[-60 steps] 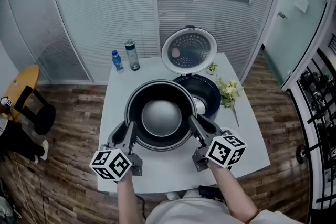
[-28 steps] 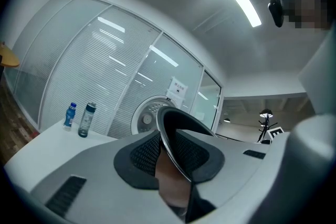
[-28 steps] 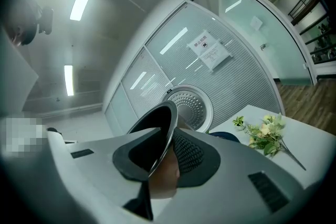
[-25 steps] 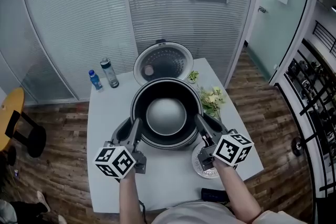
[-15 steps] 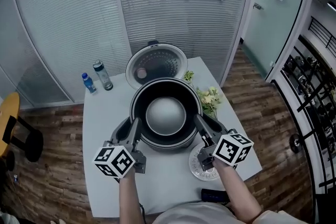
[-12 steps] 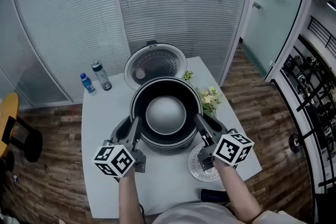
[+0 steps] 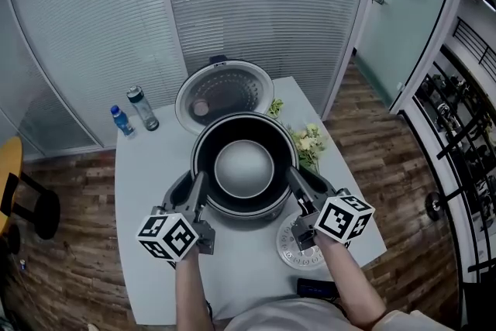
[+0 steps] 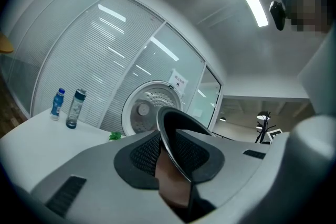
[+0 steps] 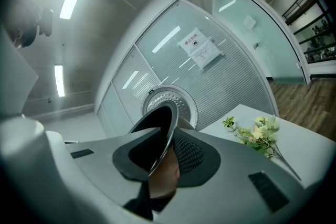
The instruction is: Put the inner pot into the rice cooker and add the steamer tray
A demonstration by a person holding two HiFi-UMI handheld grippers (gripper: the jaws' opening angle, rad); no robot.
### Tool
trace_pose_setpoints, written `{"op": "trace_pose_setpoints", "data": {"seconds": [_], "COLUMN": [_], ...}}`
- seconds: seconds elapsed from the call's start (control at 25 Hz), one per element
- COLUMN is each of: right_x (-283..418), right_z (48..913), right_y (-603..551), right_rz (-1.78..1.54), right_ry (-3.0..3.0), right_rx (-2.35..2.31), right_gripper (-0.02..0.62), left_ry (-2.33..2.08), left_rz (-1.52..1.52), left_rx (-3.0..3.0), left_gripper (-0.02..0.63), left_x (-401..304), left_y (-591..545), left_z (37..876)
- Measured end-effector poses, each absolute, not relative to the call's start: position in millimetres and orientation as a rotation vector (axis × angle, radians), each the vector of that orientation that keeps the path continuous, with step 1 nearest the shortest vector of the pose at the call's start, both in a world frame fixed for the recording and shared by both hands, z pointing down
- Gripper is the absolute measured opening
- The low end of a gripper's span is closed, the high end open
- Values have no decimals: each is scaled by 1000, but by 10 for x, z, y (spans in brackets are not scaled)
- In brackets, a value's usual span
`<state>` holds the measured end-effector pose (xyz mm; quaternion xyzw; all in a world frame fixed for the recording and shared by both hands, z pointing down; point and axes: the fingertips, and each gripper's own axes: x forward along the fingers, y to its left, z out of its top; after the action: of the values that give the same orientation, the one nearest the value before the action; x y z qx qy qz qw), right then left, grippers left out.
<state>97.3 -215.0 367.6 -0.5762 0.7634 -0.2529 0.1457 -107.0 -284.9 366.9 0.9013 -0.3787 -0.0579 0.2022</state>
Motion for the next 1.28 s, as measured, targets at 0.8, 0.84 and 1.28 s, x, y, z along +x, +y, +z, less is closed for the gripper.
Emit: {"op": "trace_pose_setpoints", "data": {"seconds": [0.8, 0.84, 1.28], "right_x": [1032, 1029, 1039], "right_z": [4125, 4140, 4300], "right_y": [-2358, -2367, -2469], "right_rz": [-867, -874, -928], "right_ry": [2186, 2186, 2193], "right_rx": [-1686, -1685, -1700], "right_gripper": [86, 86, 86], "left_ry": [-1049, -1049, -1062], "left_rz": [-85, -82, -28], "left_rx": [2441, 2438, 2415], "left_gripper": [93, 94, 95], "left_x": [-1009, -1012, -1000], "left_y": [-3056, -3065, -3161], "left_z": [4140, 4156, 4335]}}
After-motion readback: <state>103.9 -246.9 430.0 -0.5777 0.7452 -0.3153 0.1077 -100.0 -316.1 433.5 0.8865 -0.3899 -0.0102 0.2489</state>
